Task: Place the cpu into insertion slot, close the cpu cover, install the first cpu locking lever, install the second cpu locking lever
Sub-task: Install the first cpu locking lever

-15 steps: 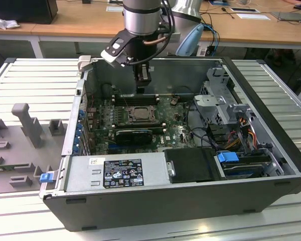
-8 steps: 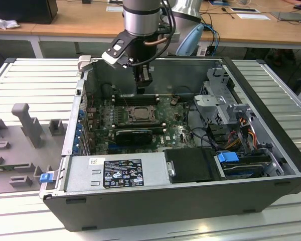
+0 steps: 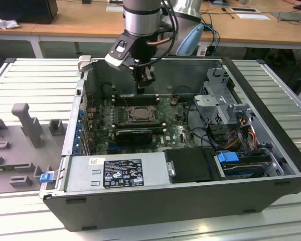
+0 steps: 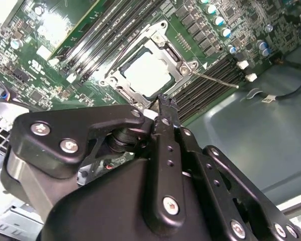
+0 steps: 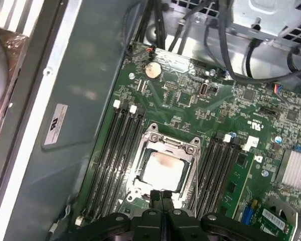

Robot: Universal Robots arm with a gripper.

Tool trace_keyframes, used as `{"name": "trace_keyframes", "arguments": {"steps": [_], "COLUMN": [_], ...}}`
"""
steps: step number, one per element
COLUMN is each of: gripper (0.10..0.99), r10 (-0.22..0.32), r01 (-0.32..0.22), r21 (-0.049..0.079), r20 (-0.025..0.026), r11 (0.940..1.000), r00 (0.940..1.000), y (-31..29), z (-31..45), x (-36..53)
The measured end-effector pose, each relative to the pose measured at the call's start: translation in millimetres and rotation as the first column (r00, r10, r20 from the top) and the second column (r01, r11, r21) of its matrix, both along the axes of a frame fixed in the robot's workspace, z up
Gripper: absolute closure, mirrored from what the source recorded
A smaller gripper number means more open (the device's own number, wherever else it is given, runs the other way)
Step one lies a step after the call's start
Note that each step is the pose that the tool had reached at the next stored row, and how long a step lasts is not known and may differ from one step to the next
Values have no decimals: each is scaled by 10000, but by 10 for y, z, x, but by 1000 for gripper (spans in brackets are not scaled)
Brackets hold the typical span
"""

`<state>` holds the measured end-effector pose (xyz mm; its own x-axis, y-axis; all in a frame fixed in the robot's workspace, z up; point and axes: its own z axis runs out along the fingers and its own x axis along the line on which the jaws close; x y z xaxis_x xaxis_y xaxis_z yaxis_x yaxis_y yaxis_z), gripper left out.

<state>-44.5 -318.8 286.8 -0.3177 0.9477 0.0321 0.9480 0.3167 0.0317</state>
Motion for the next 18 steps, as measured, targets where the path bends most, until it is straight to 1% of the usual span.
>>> {"name": "trace_keyframes", "arguments": {"steps": [2, 6, 7, 13, 17, 18], "gripper": [980, 980, 980, 980, 980, 980], "r10": [332, 700, 887, 1413, 1753, 1887], "r01": [-332, -700, -887, -1413, -1753, -1887], "r21": [0, 0, 0, -1, -1, 0], "r20": [0, 0, 0, 0, -1, 0], "r11": [9994, 9975, 9961, 9900, 9845, 9820], "r00": [9994, 9975, 9961, 9900, 9845, 9820], "y": [0, 0, 0, 0, 0, 0], "z": [0, 0, 0, 0, 0, 0], "x": [0, 0, 0, 0, 0, 0]}}
